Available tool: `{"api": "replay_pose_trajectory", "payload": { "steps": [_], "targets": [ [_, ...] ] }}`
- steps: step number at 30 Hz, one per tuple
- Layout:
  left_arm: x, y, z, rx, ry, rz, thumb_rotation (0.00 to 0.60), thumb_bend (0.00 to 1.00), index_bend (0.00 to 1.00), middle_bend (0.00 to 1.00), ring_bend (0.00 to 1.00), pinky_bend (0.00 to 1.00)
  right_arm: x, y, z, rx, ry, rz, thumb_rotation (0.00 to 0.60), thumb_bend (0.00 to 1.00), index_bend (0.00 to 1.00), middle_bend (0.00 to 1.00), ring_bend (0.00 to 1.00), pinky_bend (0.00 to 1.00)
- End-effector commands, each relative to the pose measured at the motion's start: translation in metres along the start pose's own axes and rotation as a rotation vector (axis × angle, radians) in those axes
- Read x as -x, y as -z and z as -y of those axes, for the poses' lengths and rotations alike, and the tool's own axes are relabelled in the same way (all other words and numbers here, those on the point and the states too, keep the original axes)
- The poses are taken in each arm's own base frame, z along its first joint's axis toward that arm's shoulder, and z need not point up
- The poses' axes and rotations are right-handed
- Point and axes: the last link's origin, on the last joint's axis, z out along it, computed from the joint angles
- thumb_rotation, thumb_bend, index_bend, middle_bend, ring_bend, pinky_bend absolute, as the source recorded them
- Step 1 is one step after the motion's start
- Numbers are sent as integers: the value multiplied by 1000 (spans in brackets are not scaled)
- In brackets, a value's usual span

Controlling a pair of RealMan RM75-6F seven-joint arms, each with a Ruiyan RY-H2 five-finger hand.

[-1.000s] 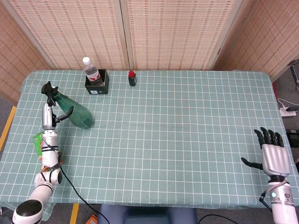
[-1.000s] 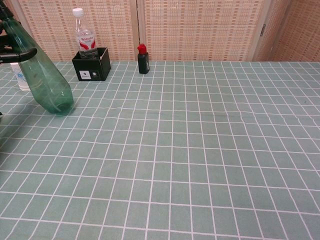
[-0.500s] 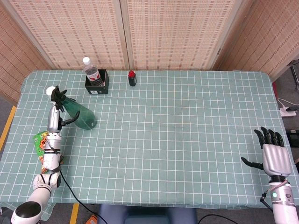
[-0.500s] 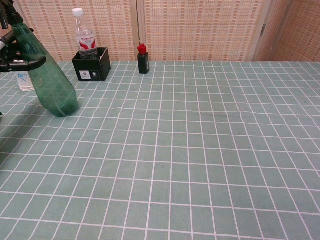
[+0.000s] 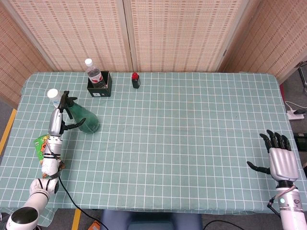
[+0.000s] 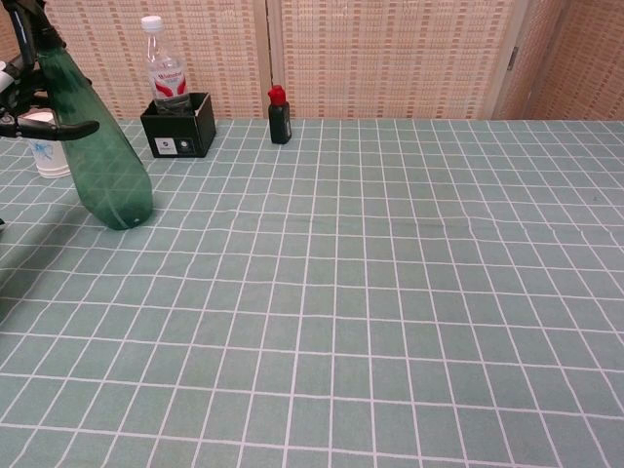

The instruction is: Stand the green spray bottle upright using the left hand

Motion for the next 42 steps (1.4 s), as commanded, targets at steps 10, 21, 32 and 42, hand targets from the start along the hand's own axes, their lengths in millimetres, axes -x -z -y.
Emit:
{"api": "replay_pose_trajectory", "payload": {
  "steps": [10, 21, 32, 42],
  "targets": [
    [-6, 2, -8, 66, -26, 29, 600, 128, 0, 167, 118, 227, -1, 1, -1, -28, -20, -13, 600, 59, 161, 30, 0, 27],
    [-25, 5, -9, 69, -54, -12, 600, 127, 0, 162, 118, 227, -2, 3, -1, -73, -43, -35, 600, 60, 161, 30, 0, 30],
    [-55, 31, -12, 77, -118, -39, 600, 127, 0, 158, 118, 228, -4, 7, -1, -157, -83, -82, 600, 59, 161, 34, 0, 29],
    [-79, 57, -17, 40, -460, 19, 600, 380, 104, 153, 127, 221, -5, 9, 0, -240, -123, -84, 600, 60, 165, 43, 0, 29]
  ]
}}
